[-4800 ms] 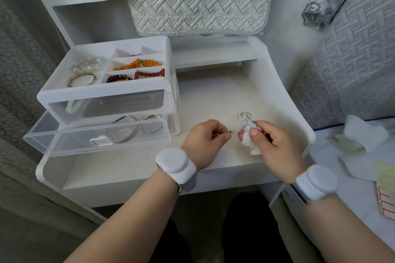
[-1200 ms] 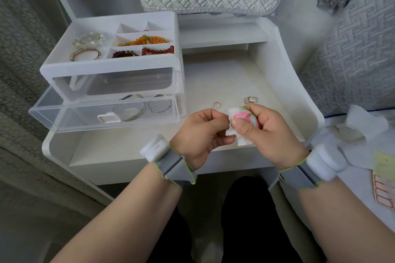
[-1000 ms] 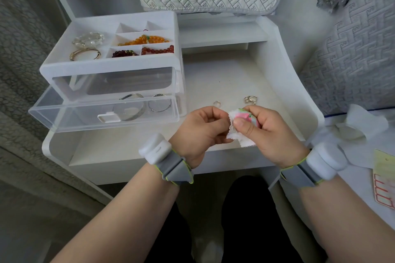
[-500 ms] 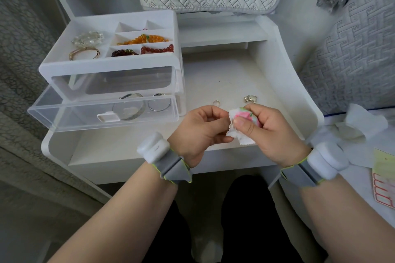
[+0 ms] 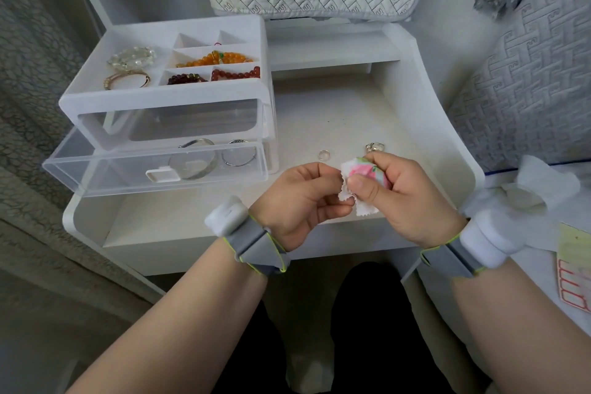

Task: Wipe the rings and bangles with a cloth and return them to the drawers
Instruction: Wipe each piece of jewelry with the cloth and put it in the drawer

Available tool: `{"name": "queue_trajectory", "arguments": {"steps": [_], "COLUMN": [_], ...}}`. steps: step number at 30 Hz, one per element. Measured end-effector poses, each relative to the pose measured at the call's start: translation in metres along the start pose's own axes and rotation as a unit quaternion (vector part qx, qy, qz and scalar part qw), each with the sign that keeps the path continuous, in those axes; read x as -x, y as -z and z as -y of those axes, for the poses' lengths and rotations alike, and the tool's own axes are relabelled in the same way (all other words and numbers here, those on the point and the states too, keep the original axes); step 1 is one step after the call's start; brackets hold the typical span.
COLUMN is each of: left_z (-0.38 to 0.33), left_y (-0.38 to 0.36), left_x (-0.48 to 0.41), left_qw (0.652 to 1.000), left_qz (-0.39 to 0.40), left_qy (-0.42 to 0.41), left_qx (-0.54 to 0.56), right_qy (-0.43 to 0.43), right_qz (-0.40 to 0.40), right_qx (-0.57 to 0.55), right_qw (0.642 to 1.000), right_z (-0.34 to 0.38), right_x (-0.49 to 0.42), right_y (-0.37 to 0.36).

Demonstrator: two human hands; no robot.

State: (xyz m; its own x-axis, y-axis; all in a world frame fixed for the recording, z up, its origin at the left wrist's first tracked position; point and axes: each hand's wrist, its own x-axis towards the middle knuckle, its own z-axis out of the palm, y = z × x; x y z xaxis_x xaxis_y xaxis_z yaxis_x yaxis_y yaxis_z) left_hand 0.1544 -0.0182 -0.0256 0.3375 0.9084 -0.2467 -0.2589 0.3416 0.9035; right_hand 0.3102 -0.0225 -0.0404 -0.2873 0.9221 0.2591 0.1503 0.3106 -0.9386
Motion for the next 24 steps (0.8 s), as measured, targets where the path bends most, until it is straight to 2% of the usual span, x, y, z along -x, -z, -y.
{"name": "queue_trajectory", "arguments": {"steps": [4, 9, 14, 19, 21, 24], "left_z": [0.001, 0.003, 0.002, 0.003, 0.004, 0.006], "left_y": [-0.002, -0.005, -0.005, -0.003, -0.002, 0.000], "left_x": [0.001, 0.004, 0.002, -0.001, -0.002, -0.004], "left_qw": [0.993, 0.994, 0.991, 0.985, 0.982, 0.974], "left_qz": [-0.028, -0.034, -0.066, -0.093, -0.107, -0.136], "left_qy": [-0.081, -0.074, -0.091, -0.110, -0.115, -0.131], "left_qx": [-0.086, -0.078, -0.070, -0.093, -0.105, -0.123], "right_qy": [-0.012, -0.003, -0.022, 0.020, 0.034, 0.062], "right_qz": [-0.005, -0.028, -0.104, -0.041, -0.046, -0.054], "right_qx": [-0.016, -0.016, -0.067, -0.031, -0.032, 0.039], "right_qw": [1.000, 0.999, 0.992, 0.998, 0.998, 0.996], "right_z": [0.001, -0.002, -0.014, -0.013, -0.011, -0.012], "right_x": [-0.002, -0.002, -0.002, -0.001, -0.001, -0.001], "right_y": [0.001, -0.002, -0.003, -0.003, -0.002, -0.002]}}
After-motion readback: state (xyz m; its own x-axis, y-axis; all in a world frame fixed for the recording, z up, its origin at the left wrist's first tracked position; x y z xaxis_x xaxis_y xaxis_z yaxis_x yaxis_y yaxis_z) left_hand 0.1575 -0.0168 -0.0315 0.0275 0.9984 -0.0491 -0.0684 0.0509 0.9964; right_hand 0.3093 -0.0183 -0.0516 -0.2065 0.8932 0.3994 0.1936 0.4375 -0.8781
